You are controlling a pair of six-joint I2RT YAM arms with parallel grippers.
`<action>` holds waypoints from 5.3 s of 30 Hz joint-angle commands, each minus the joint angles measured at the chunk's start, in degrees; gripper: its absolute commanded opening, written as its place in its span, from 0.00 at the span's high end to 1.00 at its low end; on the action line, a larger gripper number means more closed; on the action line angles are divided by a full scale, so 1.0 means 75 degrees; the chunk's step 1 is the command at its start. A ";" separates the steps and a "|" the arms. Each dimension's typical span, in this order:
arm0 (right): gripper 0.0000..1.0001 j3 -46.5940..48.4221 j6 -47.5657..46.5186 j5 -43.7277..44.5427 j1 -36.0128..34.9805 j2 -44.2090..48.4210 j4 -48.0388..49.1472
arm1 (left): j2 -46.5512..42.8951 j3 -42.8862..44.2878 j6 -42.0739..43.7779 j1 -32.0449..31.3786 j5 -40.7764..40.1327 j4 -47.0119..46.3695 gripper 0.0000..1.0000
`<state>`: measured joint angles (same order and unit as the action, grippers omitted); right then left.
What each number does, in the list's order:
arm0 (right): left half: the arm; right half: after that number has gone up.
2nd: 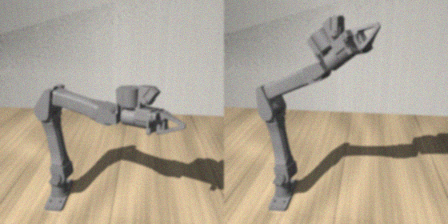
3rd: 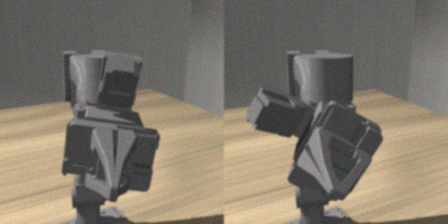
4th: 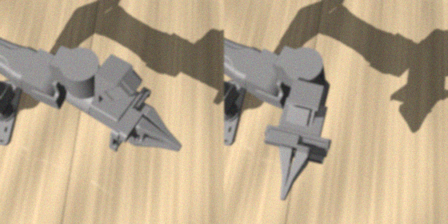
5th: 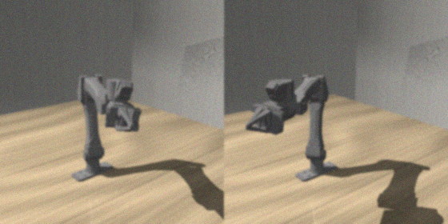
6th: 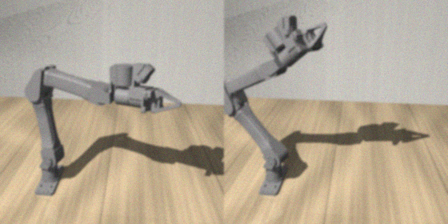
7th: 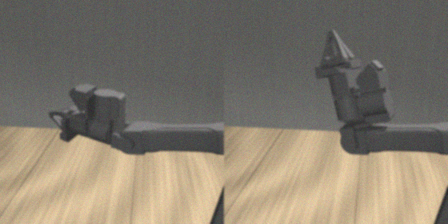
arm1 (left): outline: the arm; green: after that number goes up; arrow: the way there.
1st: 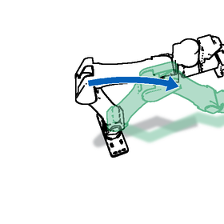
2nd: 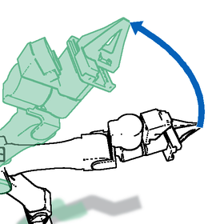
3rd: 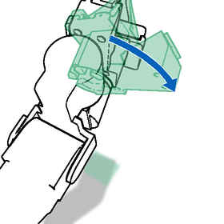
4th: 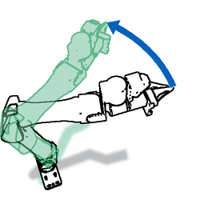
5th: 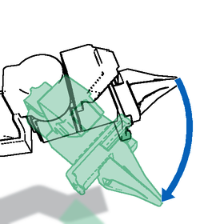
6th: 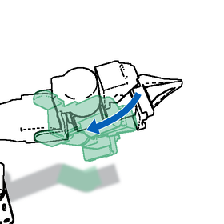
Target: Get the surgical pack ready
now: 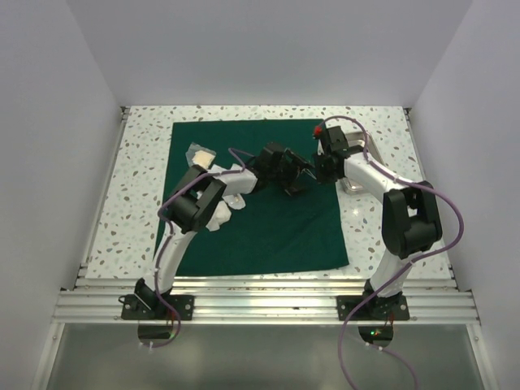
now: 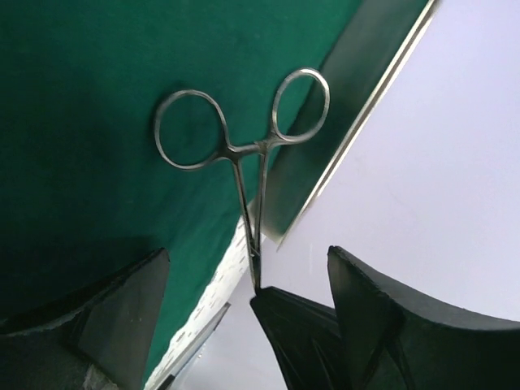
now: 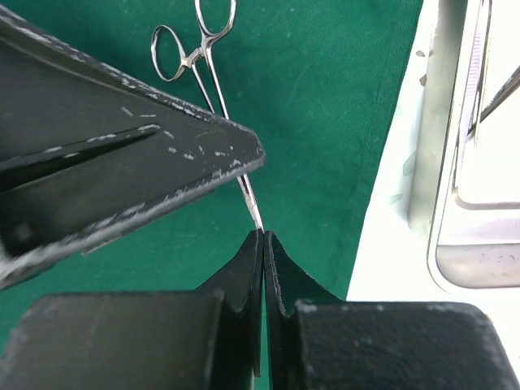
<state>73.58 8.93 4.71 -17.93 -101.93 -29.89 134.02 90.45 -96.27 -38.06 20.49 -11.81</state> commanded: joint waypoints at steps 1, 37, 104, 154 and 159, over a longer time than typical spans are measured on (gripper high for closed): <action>1.00 -0.0061 -0.0124 -0.0089 -0.0046 0.0512 0.0247 | 0.0107 0.0384 -0.0254 -0.0046 -0.0295 0.0156 0.18; 0.59 -0.0319 0.0133 -0.0041 0.0128 0.1696 0.0353 | -0.0091 0.0350 0.1465 -0.0257 -0.0998 -0.0697 1.00; 1.00 -0.1538 0.1400 0.1341 0.2227 0.3982 0.0458 | 0.2708 0.4707 0.3484 -0.1452 -0.1455 -0.2352 1.00; 0.99 -0.1866 0.1528 0.1363 0.2251 0.4169 0.0739 | 0.1901 0.4474 0.3918 -0.1698 -0.2627 0.0039 0.00; 0.98 -0.1901 0.1703 0.1622 0.2262 0.4426 0.0774 | 0.1305 0.3680 0.3894 -0.1687 -0.2708 -0.0461 0.00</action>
<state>58.41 19.97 14.09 -1.32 -71.77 -25.41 149.73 121.64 -67.96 -50.70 2.02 -14.96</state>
